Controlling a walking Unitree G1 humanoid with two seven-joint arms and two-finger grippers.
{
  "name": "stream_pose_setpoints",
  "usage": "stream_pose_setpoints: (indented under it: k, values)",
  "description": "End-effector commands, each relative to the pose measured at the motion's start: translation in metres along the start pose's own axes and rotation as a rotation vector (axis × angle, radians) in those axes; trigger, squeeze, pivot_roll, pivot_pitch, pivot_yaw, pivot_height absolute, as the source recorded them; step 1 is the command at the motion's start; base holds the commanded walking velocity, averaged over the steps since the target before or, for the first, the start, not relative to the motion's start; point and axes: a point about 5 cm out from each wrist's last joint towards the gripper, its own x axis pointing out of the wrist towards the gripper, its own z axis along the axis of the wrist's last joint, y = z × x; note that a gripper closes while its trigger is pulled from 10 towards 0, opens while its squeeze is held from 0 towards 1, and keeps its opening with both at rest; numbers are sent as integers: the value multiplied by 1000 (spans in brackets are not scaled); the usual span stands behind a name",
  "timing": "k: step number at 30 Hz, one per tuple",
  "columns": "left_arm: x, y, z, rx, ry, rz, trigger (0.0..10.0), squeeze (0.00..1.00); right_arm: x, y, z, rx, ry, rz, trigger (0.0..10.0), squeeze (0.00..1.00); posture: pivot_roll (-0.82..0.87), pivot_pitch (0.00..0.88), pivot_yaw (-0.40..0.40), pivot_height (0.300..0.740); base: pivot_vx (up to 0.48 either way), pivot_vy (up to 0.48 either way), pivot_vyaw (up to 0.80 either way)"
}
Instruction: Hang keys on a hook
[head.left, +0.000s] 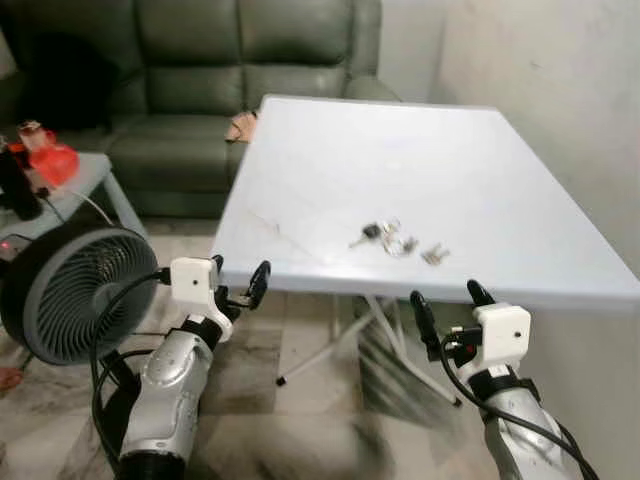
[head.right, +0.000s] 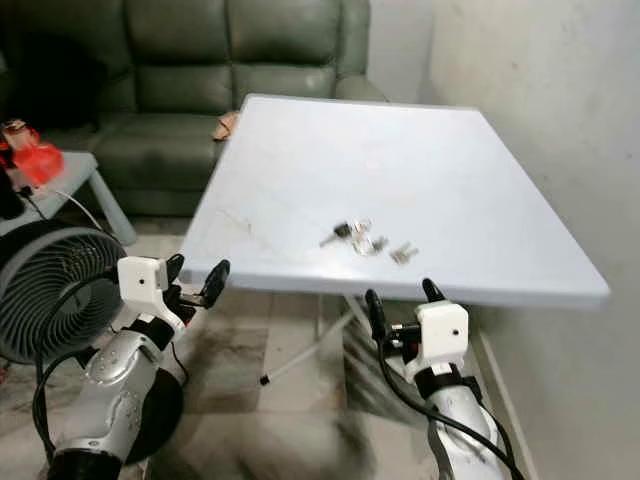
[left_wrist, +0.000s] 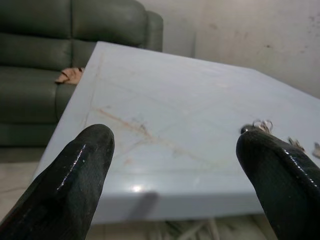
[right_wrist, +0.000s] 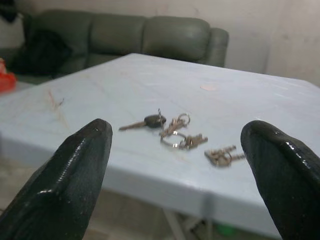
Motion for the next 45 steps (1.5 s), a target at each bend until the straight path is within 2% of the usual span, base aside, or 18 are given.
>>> stream_pose_setpoints:
  k: [1,5,6,7,13,18,22,28,32,34,45]
  values:
    - [3,-5,2,-1,-7,-12,10000,0,-1,-6,1,7,3,-24,10000,0,-23,0,-1,740,412,0,0]
    - [3,-5,2,-3,-8,-11,10000,0,-2,-5,1,6,7,-7,10000,0,-23,0,-1,740,412,0,0]
    - [3,-6,2,-5,-8,-11,10000,0,-1,-4,1,-31,12,11,10000,0,-22,0,-4,740,412,0,0]
    - [3,-6,2,-5,-8,-11,10000,0,-1,-3,1,-30,11,14,10000,0,-22,0,-4,740,416,0,0]
    - [5,-7,2,1,-11,-7,10000,0,0,-3,2,-37,13,30,10000,0,-20,0,-8,740,372,0,800]
    - [5,-8,1,6,-19,-1,10000,0,2,-2,3,-40,9,38,10000,0,-18,0,-13,740,0,0,638]
    - [4,-9,1,12,-17,2,10000,0,2,-3,3,-1,5,23,10000,0,-18,0,-15,740,0,0,0]
    - [5,-9,-1,25,-16,6,10000,0,4,-4,1,-39,29,31,10000,0,-17,0,-20,740,0,0,0]
    - [5,-12,-2,29,-15,-10,10000,0,7,-2,1,-42,51,47,10000,0,-15,0,-22,740,0,0,0]
    - [5,-16,-3,40,-14,-26,10000,0,11,-3,3,-90,50,34,10000,0,-14,0,-27,740,0,0,0]
    - [0,-33,-7,74,-11,-99,10000,0,19,-3,0,-121,124,11,10000,0,15,0,-58,740,0,0,0]
